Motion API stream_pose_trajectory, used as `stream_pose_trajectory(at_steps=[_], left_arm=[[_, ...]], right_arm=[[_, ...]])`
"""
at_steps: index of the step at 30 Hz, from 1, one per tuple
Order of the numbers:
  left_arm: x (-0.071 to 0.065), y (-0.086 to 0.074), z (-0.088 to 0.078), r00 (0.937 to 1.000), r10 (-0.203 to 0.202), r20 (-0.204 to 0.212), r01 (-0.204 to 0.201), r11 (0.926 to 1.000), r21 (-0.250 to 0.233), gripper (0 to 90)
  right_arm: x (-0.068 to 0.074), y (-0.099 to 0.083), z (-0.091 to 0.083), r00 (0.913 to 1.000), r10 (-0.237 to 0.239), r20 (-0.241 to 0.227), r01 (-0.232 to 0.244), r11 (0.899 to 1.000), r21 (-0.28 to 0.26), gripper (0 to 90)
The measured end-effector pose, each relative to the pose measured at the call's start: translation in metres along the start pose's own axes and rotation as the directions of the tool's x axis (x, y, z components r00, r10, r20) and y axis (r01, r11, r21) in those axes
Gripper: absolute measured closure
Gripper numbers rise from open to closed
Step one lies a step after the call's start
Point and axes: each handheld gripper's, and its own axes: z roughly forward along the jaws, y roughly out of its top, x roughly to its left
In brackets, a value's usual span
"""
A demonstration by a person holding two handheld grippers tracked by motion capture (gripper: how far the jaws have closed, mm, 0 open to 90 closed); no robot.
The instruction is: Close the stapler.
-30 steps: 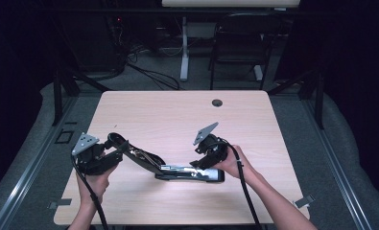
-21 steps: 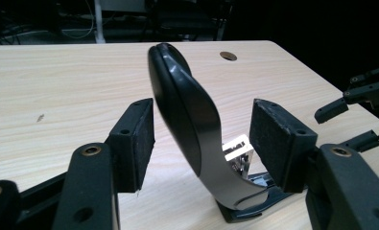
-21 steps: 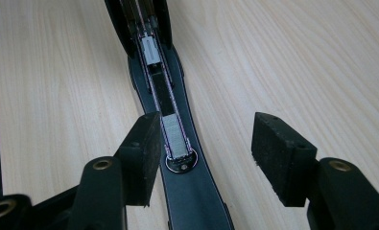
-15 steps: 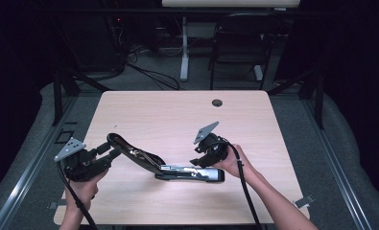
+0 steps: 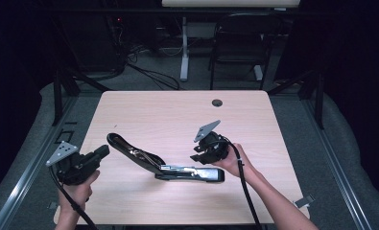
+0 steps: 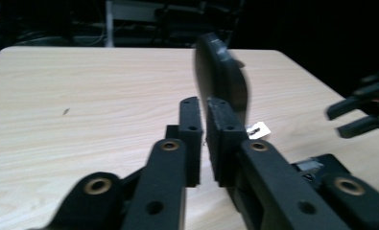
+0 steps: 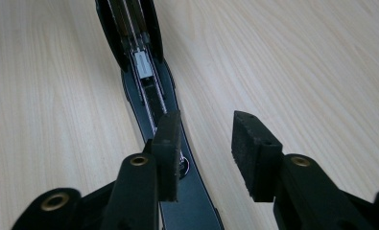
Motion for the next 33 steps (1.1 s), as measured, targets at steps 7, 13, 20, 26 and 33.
stream_pose_trajectory(at_steps=[7,13,20,26,33], left_arm=[[-0.002,0.004,0.016,1.0000,0.003,-0.009,-0.003,1.0000,-0.005,89.9],[-0.005,0.007,0.019,1.0000,0.009,-0.001,-0.009,0.9998,-0.017,89.9],[-0.017,0.011,0.025,0.9990,0.044,0.012,-0.044,0.9989,-0.016,90.0],[-0.021,0.016,0.033,0.9977,0.060,0.033,-0.059,0.9981,-0.020,89.9],[-0.031,0.020,0.038,0.9949,0.093,0.039,-0.092,0.9953,-0.030,89.9]], right_arm=[[0.005,0.006,-0.004,0.9997,-0.023,0.005,0.023,0.999,-0.044,82.5],[0.010,0.016,-0.004,0.9998,-0.016,-0.008,0.016,0.996,-0.088,87.3],[0.013,0.023,-0.004,0.9998,-0.009,-0.017,0.007,0.995,-0.103,87.8],[0.014,0.029,-0.004,0.9997,0.013,-0.019,-0.015,0.993,-0.115,87.8],[0.021,0.044,0.001,0.9997,0.008,-0.025,-0.012,0.990,-0.141,88.6]])
